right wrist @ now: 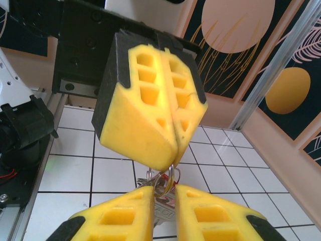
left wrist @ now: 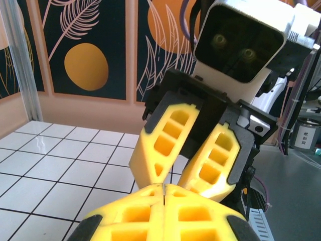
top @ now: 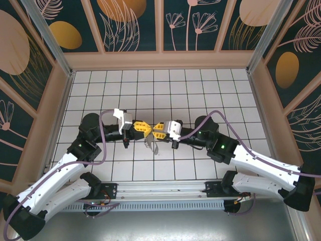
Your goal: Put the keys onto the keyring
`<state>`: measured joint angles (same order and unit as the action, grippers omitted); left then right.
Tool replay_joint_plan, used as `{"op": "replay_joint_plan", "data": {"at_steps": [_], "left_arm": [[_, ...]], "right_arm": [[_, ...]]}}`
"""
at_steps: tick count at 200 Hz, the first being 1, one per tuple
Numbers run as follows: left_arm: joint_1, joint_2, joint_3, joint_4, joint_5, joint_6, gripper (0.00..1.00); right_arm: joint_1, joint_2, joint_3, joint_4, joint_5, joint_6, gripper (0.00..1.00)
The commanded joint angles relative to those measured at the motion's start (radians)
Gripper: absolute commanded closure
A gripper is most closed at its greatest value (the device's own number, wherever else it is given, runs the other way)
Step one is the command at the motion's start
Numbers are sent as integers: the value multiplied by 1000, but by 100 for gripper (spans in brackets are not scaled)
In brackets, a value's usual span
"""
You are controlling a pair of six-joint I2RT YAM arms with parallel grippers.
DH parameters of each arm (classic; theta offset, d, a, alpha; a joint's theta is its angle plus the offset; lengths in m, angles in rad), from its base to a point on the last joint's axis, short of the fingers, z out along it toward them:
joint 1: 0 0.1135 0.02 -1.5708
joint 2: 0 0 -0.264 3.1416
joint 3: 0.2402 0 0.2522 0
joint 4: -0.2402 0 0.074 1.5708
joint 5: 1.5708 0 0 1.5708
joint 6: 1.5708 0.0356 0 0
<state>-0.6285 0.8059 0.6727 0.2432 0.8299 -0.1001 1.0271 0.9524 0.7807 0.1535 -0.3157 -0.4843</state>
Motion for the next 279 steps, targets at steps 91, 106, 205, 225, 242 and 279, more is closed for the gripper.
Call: {"op": "replay_joint_plan", "data": {"at_steps": [91, 106, 205, 225, 242, 279], "left_arm": [[-1, -5, 1, 52, 35, -10, 100], [0, -4, 5, 49, 35, -7, 100], [-1, 3, 7, 23, 31, 6, 100], [-1, 1, 22, -30, 12, 31, 100], [-1, 9, 68, -168, -28, 98, 100], [-1, 33, 169, -438, -153, 233, 79]], "right_arm": [[-33, 21, 17, 64, -65, 57, 80], [-35, 27, 20, 67, -75, 60, 80], [-39, 30, 18, 100, -115, 79, 98], [-41, 29, 31, 68, -98, 66, 100], [-43, 37, 71, -20, -59, 36, 100], [-44, 93, 192, -263, 43, -18, 100]]}}
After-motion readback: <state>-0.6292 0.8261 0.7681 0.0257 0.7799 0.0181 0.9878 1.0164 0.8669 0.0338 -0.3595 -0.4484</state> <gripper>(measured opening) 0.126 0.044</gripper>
